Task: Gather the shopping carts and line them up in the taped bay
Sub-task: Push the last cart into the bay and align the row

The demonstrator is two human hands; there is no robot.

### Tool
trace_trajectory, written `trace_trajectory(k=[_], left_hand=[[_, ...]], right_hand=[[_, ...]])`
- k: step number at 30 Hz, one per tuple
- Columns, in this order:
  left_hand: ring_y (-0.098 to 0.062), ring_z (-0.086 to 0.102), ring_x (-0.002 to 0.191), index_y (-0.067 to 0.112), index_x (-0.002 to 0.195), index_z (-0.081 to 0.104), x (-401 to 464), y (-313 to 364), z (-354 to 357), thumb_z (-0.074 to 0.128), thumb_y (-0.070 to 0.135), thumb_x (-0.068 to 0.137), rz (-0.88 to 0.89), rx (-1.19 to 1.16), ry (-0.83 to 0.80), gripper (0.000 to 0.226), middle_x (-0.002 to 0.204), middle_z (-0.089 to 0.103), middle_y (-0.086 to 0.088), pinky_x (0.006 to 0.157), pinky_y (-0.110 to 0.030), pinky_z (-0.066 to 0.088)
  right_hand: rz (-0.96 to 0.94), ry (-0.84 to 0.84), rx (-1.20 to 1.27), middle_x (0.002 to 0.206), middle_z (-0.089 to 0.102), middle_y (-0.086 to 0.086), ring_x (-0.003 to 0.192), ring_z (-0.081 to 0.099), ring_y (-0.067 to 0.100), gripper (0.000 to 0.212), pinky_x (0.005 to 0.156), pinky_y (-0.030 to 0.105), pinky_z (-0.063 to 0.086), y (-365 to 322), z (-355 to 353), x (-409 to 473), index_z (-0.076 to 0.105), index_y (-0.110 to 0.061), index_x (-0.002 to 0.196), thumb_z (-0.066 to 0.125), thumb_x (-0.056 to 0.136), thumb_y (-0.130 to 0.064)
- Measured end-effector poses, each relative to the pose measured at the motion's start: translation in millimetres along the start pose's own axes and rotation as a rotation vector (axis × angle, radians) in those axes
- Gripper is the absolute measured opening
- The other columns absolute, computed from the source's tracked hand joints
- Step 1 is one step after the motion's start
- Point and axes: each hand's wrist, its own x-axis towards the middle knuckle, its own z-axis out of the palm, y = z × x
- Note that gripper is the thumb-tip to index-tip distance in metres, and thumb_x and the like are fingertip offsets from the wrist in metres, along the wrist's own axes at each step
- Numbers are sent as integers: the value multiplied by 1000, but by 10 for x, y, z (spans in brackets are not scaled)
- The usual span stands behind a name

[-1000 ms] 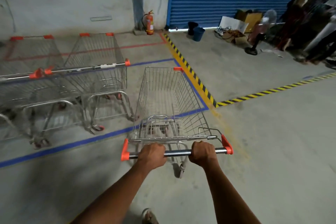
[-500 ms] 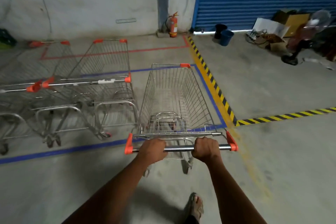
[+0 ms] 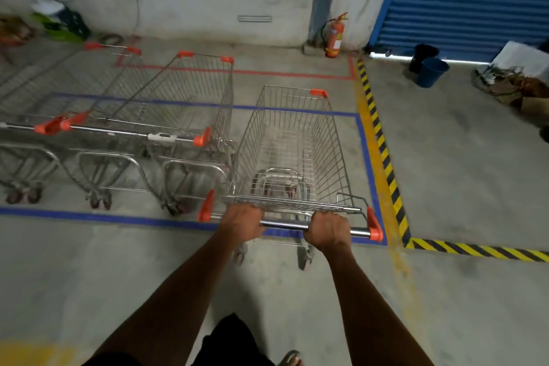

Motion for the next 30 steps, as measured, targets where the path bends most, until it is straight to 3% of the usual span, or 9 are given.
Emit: trace_trajectory(k=[10, 26, 30], left_hand=[[-28, 68, 96, 20, 106, 70, 1105, -109, -245, 54, 49, 89, 32, 4, 34, 37, 99, 73, -6, 82, -35, 51], [-28, 67, 97, 17, 107, 69, 2351, -688, -637, 53, 43, 92, 84, -19, -14, 34, 102, 71, -8, 83, -36, 50], [-27, 66, 94, 17, 105, 69, 2498, -746, -685, 53, 43, 92, 89, -18, -3, 33, 100, 70, -7, 80, -35, 50]], right_hand=[[-8, -44, 4, 92, 71, 1, 84, 70, 24, 23, 77, 34, 54, 277, -316, 1140, 67, -21, 97, 60, 86, -40], [10, 31, 10, 86, 69, -1, 79, 69, 24, 27, 70, 32, 51, 183, -511, 2446, 64, -23, 90, 54, 84, -47], [-4, 36, 11, 77, 60, -5, 72, 65, 19, 28, 69, 30, 52, 211, -516, 2613, 61, -24, 87, 55, 87, -51]])
